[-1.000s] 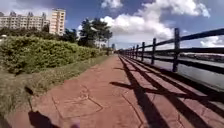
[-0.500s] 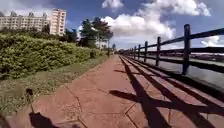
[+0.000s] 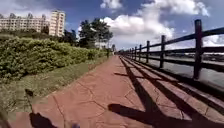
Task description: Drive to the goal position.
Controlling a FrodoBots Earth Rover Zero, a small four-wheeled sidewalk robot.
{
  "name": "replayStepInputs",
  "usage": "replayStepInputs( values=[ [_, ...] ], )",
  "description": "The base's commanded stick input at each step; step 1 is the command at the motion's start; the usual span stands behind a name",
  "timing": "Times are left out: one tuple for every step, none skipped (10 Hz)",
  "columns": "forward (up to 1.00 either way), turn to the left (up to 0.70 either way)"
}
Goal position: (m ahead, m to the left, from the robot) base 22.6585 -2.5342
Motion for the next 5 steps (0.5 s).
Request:
replayStepInputs(
  values=[
    [0.85, 0.0],
    [0.85, 0.0],
    [0.85, 0.0],
    [0.85, 0.0],
    [0.85, 0.0]
  ],
)
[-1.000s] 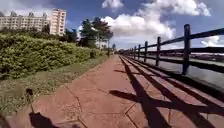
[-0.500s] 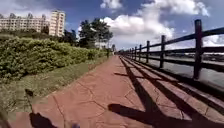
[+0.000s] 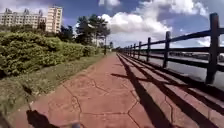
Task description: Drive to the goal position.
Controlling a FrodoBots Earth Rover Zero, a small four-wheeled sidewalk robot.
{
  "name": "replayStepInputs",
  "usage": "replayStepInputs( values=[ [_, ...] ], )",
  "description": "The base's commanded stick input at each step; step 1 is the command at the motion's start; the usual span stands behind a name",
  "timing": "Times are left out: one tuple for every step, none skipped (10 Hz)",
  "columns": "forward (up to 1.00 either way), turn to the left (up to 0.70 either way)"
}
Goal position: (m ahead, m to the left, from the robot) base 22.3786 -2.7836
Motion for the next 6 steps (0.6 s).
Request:
replayStepInputs(
  values=[
    [0.85, -0.34],
    [0.85, -0.34],
    [0.85, -0.04],
    [0.85, 0.0],
    [0.85, 0.0],
    [0.85, 0.0]
  ],
)
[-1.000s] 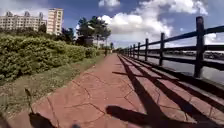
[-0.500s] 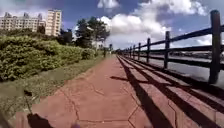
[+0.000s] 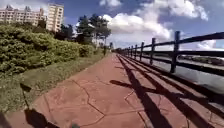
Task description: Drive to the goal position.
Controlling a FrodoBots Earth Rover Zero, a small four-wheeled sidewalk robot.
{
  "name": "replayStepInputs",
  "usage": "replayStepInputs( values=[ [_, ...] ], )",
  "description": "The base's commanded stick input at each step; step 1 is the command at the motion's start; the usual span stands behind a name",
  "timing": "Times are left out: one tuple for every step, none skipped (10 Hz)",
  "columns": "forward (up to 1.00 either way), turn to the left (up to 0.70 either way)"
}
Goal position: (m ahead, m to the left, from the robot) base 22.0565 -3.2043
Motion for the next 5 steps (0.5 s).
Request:
replayStepInputs(
  values=[
    [0.85, 0.0],
    [0.85, 0.0],
    [0.85, 0.0],
    [0.85, 0.0],
    [0.85, 0.0]
  ],
)
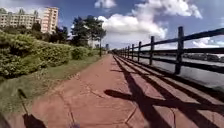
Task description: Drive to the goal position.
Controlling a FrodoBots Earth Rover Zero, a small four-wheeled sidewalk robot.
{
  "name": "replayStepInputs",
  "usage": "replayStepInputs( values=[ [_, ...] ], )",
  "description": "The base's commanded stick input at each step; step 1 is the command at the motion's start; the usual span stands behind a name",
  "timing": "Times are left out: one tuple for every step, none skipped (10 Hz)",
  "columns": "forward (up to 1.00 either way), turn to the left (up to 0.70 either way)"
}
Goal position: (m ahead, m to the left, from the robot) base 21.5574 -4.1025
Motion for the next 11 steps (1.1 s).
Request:
replayStepInputs(
  values=[
    [0.85, 0.0],
    [0.85, 0.0],
    [0.85, 0.0],
    [0.85, 0.0],
    [0.85, 0.0],
    [0.85, 0.0],
    [0.85, 0.0],
    [0.85, 0.0],
    [0.85, 0.0],
    [0.85, 0.0],
    [0.85, 0.0]
  ],
)
